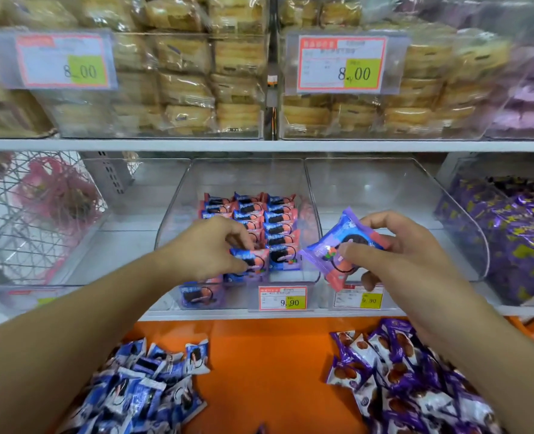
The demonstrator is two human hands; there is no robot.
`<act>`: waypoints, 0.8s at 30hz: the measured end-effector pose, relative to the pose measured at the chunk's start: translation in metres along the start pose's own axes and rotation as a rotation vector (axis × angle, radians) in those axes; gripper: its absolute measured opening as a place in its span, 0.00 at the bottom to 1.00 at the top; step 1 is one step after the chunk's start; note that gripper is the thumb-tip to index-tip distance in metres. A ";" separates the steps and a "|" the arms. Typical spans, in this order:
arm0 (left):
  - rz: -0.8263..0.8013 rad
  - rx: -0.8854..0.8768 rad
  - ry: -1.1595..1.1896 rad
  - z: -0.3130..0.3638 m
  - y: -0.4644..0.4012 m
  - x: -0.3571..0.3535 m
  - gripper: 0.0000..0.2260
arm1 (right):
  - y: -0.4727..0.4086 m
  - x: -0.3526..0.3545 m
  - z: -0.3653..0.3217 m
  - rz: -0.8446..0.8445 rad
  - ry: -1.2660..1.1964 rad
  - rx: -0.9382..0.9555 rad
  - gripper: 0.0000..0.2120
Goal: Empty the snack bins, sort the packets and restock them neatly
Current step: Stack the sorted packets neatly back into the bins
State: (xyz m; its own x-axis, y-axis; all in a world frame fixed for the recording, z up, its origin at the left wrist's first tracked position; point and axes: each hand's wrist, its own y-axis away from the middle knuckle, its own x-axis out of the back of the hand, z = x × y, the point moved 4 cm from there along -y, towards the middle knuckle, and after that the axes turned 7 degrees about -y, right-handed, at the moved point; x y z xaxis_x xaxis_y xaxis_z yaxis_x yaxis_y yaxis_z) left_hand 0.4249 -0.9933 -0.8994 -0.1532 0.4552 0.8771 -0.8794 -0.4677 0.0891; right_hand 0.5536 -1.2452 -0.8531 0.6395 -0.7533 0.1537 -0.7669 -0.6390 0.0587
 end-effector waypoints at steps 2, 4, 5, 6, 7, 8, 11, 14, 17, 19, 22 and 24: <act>-0.044 -0.019 -0.086 -0.004 -0.004 -0.007 0.10 | -0.002 0.000 0.001 -0.006 -0.007 0.000 0.10; -0.064 -0.035 -0.168 -0.006 -0.004 -0.011 0.10 | -0.003 -0.001 0.002 -0.016 0.016 -0.001 0.10; -0.070 -0.046 -0.202 -0.007 -0.005 -0.012 0.10 | -0.003 -0.001 0.002 -0.021 0.031 -0.001 0.10; -0.076 -0.051 -0.217 -0.008 -0.005 -0.013 0.11 | -0.003 -0.002 0.003 -0.023 0.043 0.001 0.10; -0.085 -0.049 -0.215 -0.009 -0.006 -0.015 0.11 | -0.003 -0.003 0.002 -0.023 0.054 0.004 0.10; -0.094 -0.045 -0.208 -0.009 -0.007 -0.015 0.11 | -0.003 -0.004 0.003 -0.017 0.069 0.008 0.10; -0.124 -0.045 -0.206 -0.011 -0.010 -0.013 0.13 | -0.002 -0.007 0.002 -0.014 0.111 0.014 0.11; -0.157 -0.056 -0.207 -0.012 -0.011 -0.010 0.14 | 0.000 -0.011 0.002 -0.059 0.098 0.028 0.11; -0.149 -0.074 -0.207 -0.012 -0.009 -0.008 0.13 | 0.003 -0.016 0.000 -0.118 0.038 0.030 0.10; -0.152 -0.083 -0.185 -0.012 -0.007 -0.006 0.12 | 0.002 -0.022 -0.003 -0.151 0.061 0.044 0.11; -0.173 -0.084 -0.158 -0.014 -0.006 -0.004 0.10 | -0.007 -0.034 -0.009 -0.177 0.119 0.069 0.14; -0.168 -0.090 -0.171 -0.018 -0.010 -0.004 0.11 | -0.019 -0.045 -0.017 -0.186 0.193 0.118 0.15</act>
State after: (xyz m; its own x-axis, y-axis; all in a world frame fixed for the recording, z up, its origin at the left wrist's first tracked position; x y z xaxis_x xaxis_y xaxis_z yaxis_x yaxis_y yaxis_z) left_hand 0.4261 -0.9771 -0.9122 0.0700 0.3827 0.9212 -0.9240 -0.3232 0.2045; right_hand 0.5382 -1.1964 -0.8445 0.7376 -0.5856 0.3362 -0.6190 -0.7853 -0.0100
